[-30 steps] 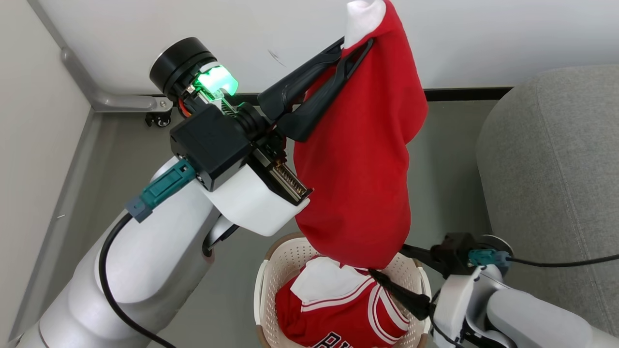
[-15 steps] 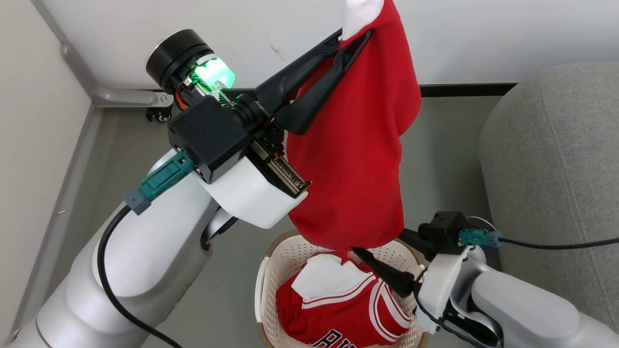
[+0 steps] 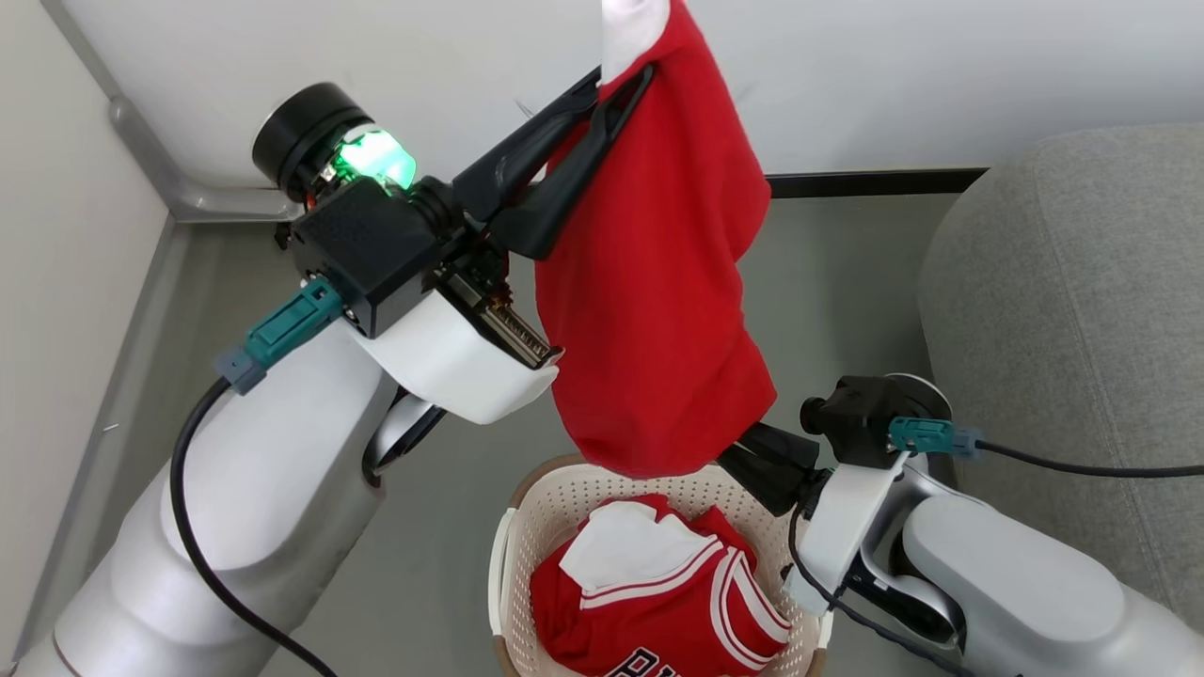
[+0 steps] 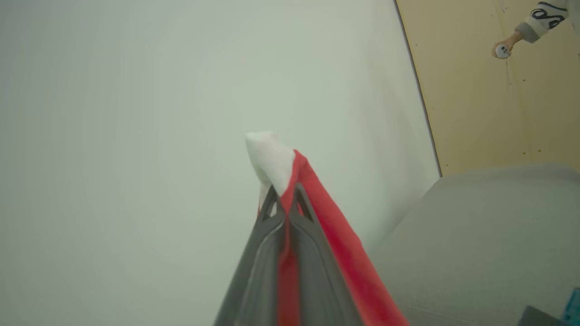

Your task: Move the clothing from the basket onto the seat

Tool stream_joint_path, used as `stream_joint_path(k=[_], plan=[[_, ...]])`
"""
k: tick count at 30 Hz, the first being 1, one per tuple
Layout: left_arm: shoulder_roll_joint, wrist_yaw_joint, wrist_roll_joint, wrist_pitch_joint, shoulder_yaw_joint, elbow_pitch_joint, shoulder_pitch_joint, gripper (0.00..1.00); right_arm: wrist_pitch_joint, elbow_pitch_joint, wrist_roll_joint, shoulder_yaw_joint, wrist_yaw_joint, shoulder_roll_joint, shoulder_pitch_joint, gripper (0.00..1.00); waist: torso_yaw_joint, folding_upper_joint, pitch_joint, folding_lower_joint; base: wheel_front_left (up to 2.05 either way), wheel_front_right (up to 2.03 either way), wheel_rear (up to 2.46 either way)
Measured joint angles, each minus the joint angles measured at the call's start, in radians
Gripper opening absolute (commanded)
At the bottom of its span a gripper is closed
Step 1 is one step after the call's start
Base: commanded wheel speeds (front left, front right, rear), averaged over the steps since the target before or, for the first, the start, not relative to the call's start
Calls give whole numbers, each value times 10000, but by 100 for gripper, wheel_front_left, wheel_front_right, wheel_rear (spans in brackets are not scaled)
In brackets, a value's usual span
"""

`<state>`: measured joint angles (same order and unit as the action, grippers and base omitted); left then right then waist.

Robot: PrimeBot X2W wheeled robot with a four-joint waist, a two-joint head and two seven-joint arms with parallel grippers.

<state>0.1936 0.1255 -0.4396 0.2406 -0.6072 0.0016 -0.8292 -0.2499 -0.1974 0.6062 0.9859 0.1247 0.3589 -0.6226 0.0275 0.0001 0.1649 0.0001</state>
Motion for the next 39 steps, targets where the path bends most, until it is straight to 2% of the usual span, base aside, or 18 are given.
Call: stream_joint_path(k=[10, 25, 26, 27, 28, 33, 39], plan=[[307, -211, -213, 33, 364, 744, 814, 0, -8, 819, -408, -1360, 0, 309, 659, 0, -269, 0, -115, 0, 0, 0, 0], [510, -293, -625, 73, 504, 1570, 1981, 0, -12, 2274, -1064, -4976, 0, 780, 1978, 0, -864, 0, -238, 0, 0, 0, 0], [508, -291, -637, 73, 502, 1609, 2036, 35, -12, 2328, -1074, -5216, 0, 788, 2065, 0, -902, 0, -247, 0, 0, 0, 0], [510, -291, -662, 73, 499, 1643, 2080, 56, -12, 2370, -1081, -5436, 0, 790, 2135, 0, -942, 0, -256, 0, 0, 0, 0], [504, -291, -696, 73, 493, 1664, 2106, 100, -13, 2420, -1139, -5649, 0, 792, 2197, 0, -978, 0, -267, 0, 0, 0, 0], [487, -257, -706, 77, 422, 1672, 2233, 100, -23, 2679, -1528, -6807, 0, 759, 2706, 0, -1191, 0, -355, 0, 0, 0, 0], [474, -245, -794, 86, 368, 1628, 2282, 100, -23, 2972, -1680, -7438, 0, 627, 3082, 0, -1314, 0, -406, 0, 0, 0, 0]])
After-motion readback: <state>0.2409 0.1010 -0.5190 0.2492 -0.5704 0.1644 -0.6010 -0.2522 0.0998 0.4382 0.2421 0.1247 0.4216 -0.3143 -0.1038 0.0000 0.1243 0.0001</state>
